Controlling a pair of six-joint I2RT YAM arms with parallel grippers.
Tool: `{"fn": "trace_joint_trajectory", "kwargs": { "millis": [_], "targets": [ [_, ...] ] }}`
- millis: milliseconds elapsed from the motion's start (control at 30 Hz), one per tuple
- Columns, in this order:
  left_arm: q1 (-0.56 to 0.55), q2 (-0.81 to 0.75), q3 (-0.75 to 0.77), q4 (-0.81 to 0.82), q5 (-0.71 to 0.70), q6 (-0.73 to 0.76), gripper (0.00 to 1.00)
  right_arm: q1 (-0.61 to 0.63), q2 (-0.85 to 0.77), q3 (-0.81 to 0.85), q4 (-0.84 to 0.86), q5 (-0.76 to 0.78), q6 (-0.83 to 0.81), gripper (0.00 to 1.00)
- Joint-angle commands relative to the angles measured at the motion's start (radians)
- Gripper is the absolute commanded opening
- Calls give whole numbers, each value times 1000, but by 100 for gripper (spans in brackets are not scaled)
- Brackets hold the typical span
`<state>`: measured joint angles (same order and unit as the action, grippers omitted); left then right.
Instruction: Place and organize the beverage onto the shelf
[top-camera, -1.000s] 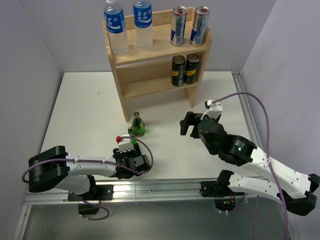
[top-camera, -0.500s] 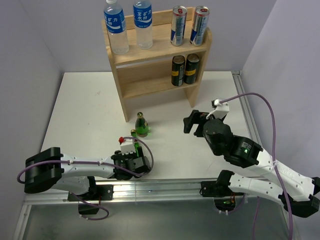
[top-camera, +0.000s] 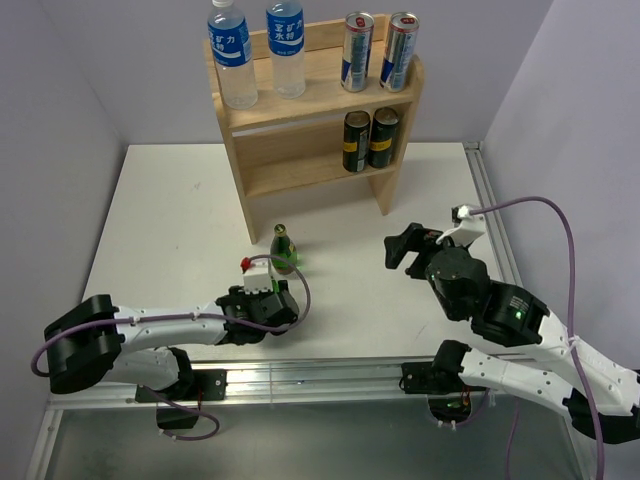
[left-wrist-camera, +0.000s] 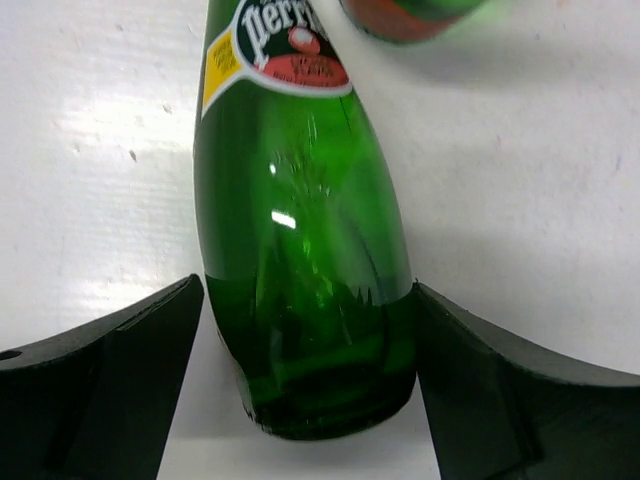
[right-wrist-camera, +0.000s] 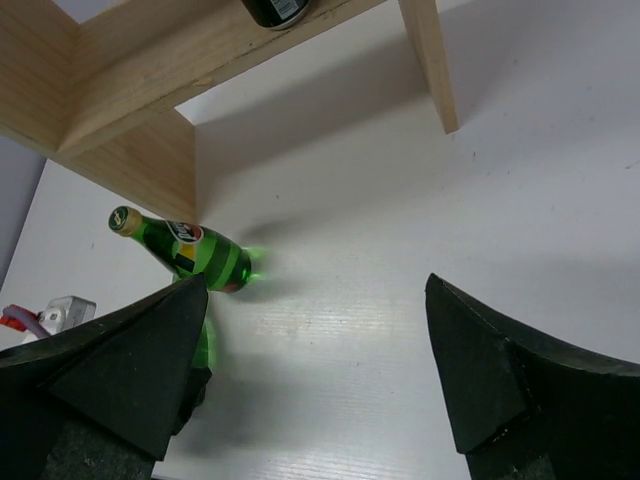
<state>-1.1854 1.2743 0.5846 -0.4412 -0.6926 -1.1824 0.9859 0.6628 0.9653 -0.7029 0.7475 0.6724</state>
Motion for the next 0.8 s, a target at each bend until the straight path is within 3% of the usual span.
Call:
{"fn": "trace_joint_trajectory", "kwargs": {
  "millis": [0,200,433,633,767],
  "targets": [
    [53,13,29,68,30,112,89,5,-26,32,-43,50,35,96],
    [141,106,95,150,90,197,91,7,-45,38,-78,64,50,96],
    [159,243,196,136,113,218,89,5,-51,44,-96,79,64,96],
    [159,206,123,134,128,164,85,5,-55,36,-93,85,72,96],
    [165,195,87,124,134,130,76,7,-49,23,-81,73,72,96]
  ]
}}
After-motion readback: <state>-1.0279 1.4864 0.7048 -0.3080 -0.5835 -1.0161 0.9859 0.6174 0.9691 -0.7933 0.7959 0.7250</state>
